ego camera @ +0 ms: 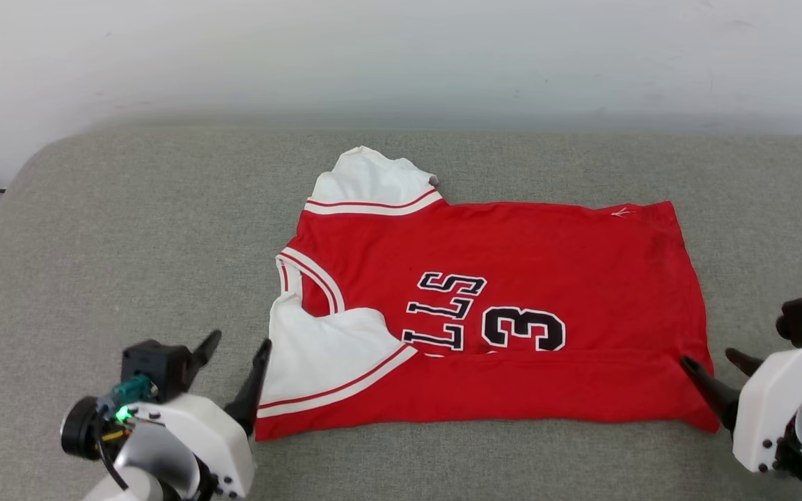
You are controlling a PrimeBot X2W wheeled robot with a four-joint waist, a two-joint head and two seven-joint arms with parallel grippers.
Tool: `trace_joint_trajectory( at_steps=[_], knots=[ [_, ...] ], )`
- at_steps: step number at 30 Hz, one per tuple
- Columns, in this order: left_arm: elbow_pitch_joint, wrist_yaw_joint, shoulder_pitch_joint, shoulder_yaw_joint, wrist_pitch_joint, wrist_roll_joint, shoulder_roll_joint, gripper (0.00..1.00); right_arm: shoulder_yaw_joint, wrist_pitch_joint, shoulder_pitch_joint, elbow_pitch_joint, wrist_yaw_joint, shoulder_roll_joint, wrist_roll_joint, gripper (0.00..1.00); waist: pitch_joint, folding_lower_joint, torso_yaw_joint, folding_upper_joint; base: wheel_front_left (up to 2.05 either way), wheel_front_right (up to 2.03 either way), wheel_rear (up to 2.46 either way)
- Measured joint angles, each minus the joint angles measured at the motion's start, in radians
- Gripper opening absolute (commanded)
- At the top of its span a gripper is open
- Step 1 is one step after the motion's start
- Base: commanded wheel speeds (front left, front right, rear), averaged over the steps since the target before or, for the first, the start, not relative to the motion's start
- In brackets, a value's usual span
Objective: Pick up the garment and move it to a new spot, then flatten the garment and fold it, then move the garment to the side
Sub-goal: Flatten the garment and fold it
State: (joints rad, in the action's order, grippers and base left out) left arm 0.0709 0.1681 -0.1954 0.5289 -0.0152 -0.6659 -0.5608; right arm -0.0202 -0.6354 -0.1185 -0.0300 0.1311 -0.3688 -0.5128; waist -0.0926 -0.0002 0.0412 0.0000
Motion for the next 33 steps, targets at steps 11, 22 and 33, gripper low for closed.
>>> trace_joint_trajectory(
  at_steps=[11,22,33],
  knots=[
    [-0.129,0.126,0.125,0.051,0.204,-0.017,-0.038,1.00,0.125,-0.190,0.121,0.159,0.000,0.101,0.181,1.00,-0.033,0.0001,-0.002,0.0000,0.00,0.00,0.00],
    [-0.040,0.141,0.098,0.044,0.206,-0.020,-0.022,1.00,0.139,-0.206,0.123,0.201,0.000,0.122,0.199,1.00,-0.090,0.0002,-0.027,0.0000,0.00,0.00,0.00],
    [0.074,0.102,0.062,0.058,0.200,-0.043,0.016,1.00,0.142,-0.180,0.120,0.198,0.000,0.122,0.196,1.00,-0.126,0.0002,-0.042,0.0000,0.00,0.00,0.00]
  ],
)
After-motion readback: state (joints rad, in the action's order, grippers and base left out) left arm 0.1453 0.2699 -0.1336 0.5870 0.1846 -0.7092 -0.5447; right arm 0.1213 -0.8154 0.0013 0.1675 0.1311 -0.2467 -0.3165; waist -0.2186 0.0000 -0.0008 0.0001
